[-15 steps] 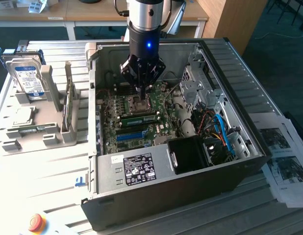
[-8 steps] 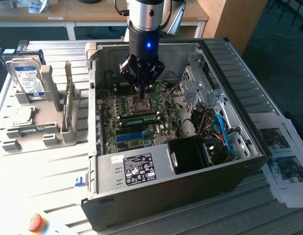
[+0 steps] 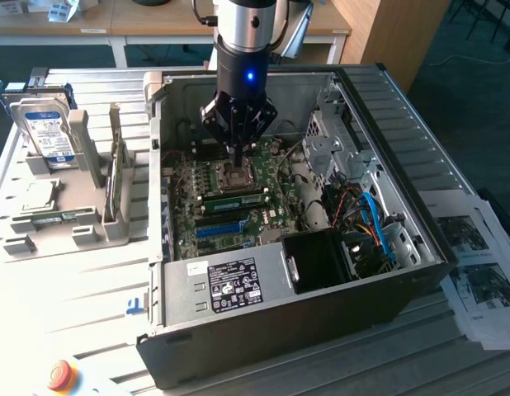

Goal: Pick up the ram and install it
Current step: 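Press down the ram until it locks into place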

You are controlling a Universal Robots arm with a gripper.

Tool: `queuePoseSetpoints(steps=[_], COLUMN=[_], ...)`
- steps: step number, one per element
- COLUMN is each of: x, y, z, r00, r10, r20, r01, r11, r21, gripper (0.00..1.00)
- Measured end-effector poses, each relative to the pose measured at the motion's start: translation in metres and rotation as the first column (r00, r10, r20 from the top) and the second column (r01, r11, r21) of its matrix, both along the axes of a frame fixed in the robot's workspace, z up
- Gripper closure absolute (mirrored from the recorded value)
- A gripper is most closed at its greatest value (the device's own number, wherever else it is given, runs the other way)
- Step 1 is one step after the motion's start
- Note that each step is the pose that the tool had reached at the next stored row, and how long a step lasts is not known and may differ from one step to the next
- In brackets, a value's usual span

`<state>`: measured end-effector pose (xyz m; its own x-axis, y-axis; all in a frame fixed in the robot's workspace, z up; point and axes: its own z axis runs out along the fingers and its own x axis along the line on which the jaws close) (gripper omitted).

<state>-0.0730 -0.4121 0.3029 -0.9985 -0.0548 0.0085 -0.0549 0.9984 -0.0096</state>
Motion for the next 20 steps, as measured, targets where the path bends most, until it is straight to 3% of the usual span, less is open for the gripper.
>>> queuePoseSetpoints(steps=[2,20], x=[-0.0001,-0.0001], y=[0.0000,0.0000], z=[0.0000,0.0000], r00=[1.0000,0.9985], r10=[-0.002,-0.054], r20=[-0.0052,-0.0067], r01=[0.002,0.054], r11=[1.0000,0.9985], r21=[-0.0001,-0.0001], gripper=[0.90,0.90])
